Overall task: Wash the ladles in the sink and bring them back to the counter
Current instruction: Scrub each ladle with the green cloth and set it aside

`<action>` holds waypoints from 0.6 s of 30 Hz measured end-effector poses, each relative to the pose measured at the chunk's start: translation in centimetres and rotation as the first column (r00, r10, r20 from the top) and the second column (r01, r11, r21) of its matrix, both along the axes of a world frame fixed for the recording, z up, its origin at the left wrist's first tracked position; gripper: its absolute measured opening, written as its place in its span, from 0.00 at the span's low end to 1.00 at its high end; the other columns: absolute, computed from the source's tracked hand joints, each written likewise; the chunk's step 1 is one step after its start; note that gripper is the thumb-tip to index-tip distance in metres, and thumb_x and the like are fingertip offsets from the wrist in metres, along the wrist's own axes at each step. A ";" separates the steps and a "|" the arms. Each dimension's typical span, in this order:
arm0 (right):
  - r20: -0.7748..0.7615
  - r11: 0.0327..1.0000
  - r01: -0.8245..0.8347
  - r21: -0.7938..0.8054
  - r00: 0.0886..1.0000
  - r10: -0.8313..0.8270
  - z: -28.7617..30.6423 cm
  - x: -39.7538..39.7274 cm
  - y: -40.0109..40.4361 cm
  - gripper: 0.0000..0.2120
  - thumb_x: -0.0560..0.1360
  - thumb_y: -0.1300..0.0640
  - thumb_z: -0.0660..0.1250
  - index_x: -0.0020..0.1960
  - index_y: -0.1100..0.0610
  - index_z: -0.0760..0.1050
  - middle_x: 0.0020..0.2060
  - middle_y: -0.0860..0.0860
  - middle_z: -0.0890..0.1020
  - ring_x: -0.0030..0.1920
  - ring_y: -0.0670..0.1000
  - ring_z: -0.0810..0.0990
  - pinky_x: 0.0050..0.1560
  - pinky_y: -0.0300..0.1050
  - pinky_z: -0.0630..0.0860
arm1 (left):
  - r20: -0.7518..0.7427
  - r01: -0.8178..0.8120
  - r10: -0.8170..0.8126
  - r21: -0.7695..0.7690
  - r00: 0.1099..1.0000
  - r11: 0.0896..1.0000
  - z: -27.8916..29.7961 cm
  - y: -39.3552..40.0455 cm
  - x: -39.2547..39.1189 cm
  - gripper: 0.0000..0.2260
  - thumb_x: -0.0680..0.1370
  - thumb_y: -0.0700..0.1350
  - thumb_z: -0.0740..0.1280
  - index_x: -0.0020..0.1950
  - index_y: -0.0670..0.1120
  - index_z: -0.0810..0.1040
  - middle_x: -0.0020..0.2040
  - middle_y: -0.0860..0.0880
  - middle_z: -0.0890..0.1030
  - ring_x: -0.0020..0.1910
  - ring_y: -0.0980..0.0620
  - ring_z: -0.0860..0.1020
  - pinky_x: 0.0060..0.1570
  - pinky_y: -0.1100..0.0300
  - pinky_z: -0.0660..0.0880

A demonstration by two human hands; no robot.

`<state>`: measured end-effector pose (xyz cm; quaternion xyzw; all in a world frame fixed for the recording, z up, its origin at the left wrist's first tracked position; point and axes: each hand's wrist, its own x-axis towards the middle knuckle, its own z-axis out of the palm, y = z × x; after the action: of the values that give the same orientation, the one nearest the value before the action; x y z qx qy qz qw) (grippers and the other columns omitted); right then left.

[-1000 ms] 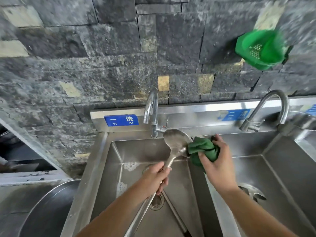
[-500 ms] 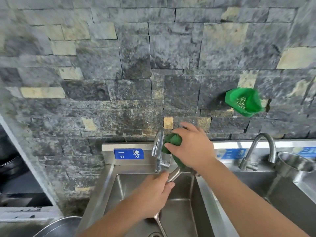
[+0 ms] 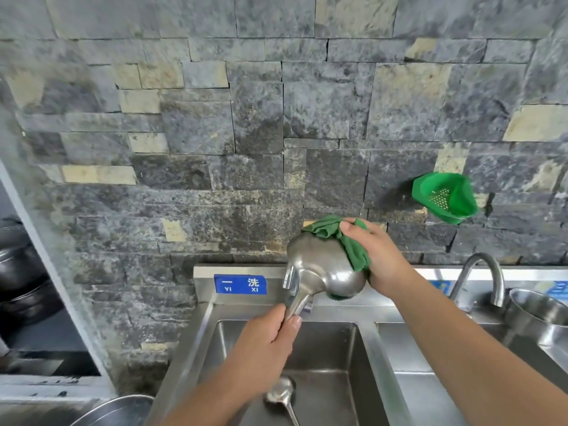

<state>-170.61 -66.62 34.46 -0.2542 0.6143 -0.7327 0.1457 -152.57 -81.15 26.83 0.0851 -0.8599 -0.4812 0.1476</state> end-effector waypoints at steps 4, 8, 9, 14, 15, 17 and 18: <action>-0.154 0.976 0.218 -0.030 0.963 -0.220 -1.1 2.5 -0.2 0.15 0.73 0.50 0.69 0.58 0.52 0.81 0.56 0.52 0.83 0.58 0.53 0.81 0.63 0.55 0.75 | 0.042 0.027 -0.035 0.187 0.999 0.982 0.7 0.0 -0.8 0.18 0.83 0.48 0.58 0.32 0.56 0.66 0.25 0.58 0.66 0.24 0.56 0.61 0.24 0.63 0.59; -0.460 0.882 0.467 -0.068 0.769 -0.443 -3.5 5.6 -0.1 0.16 0.71 0.48 0.68 0.59 0.44 0.78 0.67 0.44 0.74 0.66 0.36 0.70 0.70 0.36 0.64 | 0.085 0.033 -0.070 0.372 0.994 0.928 1.5 1.0 -1.2 0.15 0.84 0.49 0.57 0.36 0.51 0.64 0.26 0.53 0.63 0.21 0.55 0.58 0.23 0.60 0.55; -0.550 0.849 0.523 -0.079 0.687 -0.475 -4.3 6.1 -0.4 0.17 0.71 0.47 0.69 0.60 0.44 0.78 0.68 0.46 0.73 0.67 0.37 0.69 0.69 0.32 0.63 | 0.085 0.043 -0.082 0.389 0.993 0.920 1.6 1.3 -1.4 0.14 0.84 0.49 0.56 0.39 0.49 0.63 0.25 0.53 0.63 0.20 0.55 0.58 0.23 0.60 0.56; -0.942 0.821 0.552 -0.147 0.175 -0.287 -7.4 4.9 0.1 0.20 0.70 0.54 0.69 0.62 0.54 0.76 0.67 0.55 0.72 0.69 0.61 0.68 0.73 0.50 0.63 | 0.112 0.032 -0.103 0.509 0.988 0.860 1.7 0.7 -2.4 0.14 0.84 0.50 0.57 0.41 0.44 0.65 0.24 0.51 0.63 0.18 0.54 0.60 0.19 0.63 0.62; -0.962 0.833 0.540 -0.118 0.146 -0.231 -7.7 4.3 0.7 0.19 0.71 0.54 0.68 0.62 0.54 0.76 0.66 0.54 0.72 0.69 0.61 0.69 0.72 0.50 0.65 | 0.126 0.029 -0.113 0.531 0.986 0.847 1.7 0.3 -2.4 0.15 0.83 0.51 0.59 0.40 0.44 0.66 0.24 0.51 0.63 0.18 0.53 0.61 0.19 0.63 0.62; -0.960 0.824 0.561 -0.081 0.178 -0.216 -8.4 3.5 1.8 0.18 0.71 0.55 0.68 0.60 0.55 0.77 0.65 0.53 0.74 0.66 0.58 0.72 0.69 0.49 0.68 | 0.153 0.043 -0.141 0.517 0.978 0.855 1.6 -0.7 -2.6 0.14 0.82 0.50 0.62 0.40 0.45 0.68 0.25 0.49 0.62 0.20 0.52 0.64 0.22 0.61 0.63; -0.940 0.807 0.585 -0.074 0.230 -0.253 -8.7 3.5 2.2 0.18 0.70 0.58 0.70 0.60 0.56 0.79 0.64 0.52 0.75 0.65 0.55 0.73 0.68 0.46 0.69 | 0.172 0.055 -0.160 0.496 0.972 0.866 1.4 -1.0 -2.6 0.12 0.81 0.49 0.64 0.40 0.45 0.70 0.25 0.49 0.62 0.21 0.51 0.65 0.24 0.60 0.64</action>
<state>-167.15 -64.41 25.79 -0.4154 0.7326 -0.3705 -0.3917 -155.18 -82.17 28.23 0.1209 -0.7246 -0.6785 0.0037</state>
